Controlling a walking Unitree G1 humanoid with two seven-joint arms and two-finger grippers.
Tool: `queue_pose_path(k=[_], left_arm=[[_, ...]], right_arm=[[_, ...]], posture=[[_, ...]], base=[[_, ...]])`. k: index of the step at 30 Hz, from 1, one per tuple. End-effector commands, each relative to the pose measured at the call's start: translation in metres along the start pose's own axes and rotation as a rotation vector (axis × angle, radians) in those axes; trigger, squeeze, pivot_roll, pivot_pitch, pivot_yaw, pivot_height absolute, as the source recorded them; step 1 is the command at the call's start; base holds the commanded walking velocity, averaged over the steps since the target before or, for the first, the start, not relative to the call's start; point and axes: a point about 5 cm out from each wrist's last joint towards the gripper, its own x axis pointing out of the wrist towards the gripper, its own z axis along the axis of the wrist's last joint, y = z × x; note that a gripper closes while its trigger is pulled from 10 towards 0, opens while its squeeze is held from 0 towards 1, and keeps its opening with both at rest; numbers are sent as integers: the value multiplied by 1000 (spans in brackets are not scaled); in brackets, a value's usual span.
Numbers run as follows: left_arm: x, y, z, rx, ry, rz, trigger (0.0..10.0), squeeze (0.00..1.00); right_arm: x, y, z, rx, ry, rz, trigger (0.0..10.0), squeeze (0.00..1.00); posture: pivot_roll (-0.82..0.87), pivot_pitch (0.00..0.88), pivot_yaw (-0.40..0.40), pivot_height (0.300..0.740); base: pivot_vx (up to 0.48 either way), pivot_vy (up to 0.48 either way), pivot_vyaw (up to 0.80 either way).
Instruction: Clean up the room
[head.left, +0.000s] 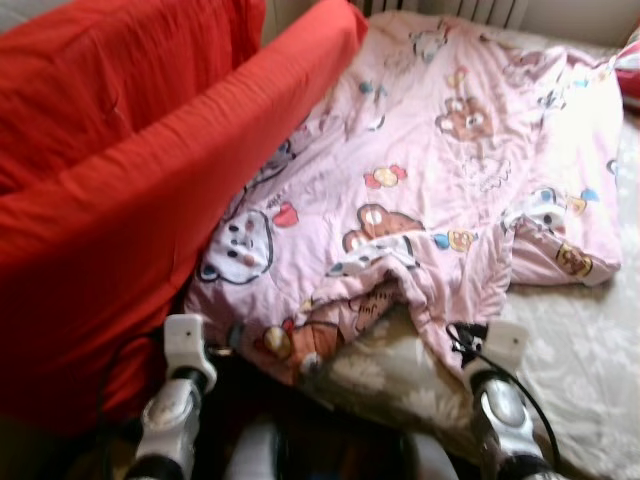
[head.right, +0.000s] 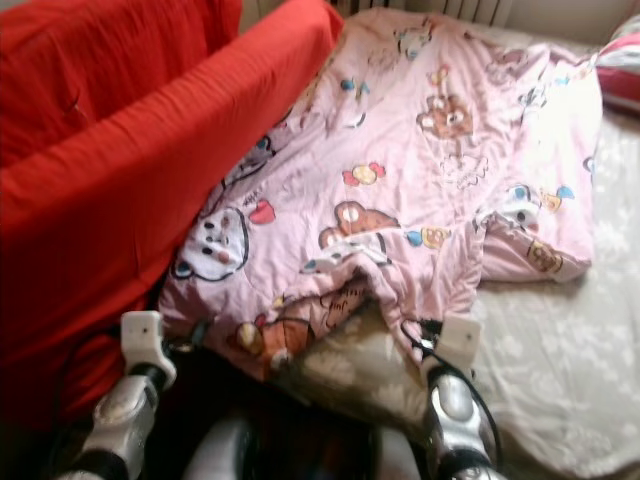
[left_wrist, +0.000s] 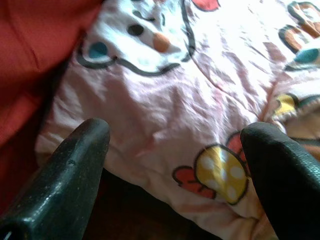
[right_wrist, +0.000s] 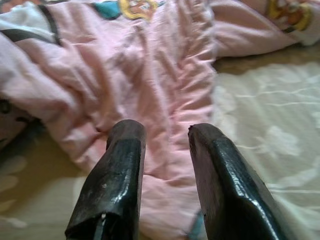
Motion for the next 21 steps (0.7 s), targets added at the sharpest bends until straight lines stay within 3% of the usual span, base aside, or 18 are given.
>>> queue_pose_path(k=[1, 10, 11, 12, 21], left_arm=[[-6, 7, -8, 7, 35, 15, 10000, 0], [-6, 6, -9, 13, 38, 9, 10000, 0], [-7, 6, -9, 13, 37, 8, 10000, 0], [-7, 6, -9, 13, 37, 8, 10000, 0], [-8, 3, -10, 20, 33, -10, 10000, 0]], right_arm=[[-4, 0, -10, 2, 43, -9, 10000, 0], [-4, -7, -16, -34, 112, -55, 10000, 0], [-4, -8, -16, -24, 113, -53, 10000, 933], [-4, -8, -15, -22, 113, -53, 10000, 1000], [0, -9, -15, -92, 179, -42, 10000, 1000]], posture=[[154, 213, 0, 641], [156, 218, 3, 641], [158, 222, 4, 641], [158, 222, 4, 641], [166, 254, 12, 641]], base=[[0, 0, 0], [0, 0, 0], [0, 0, 0], [0, 0, 0], [0, 0, 0]])
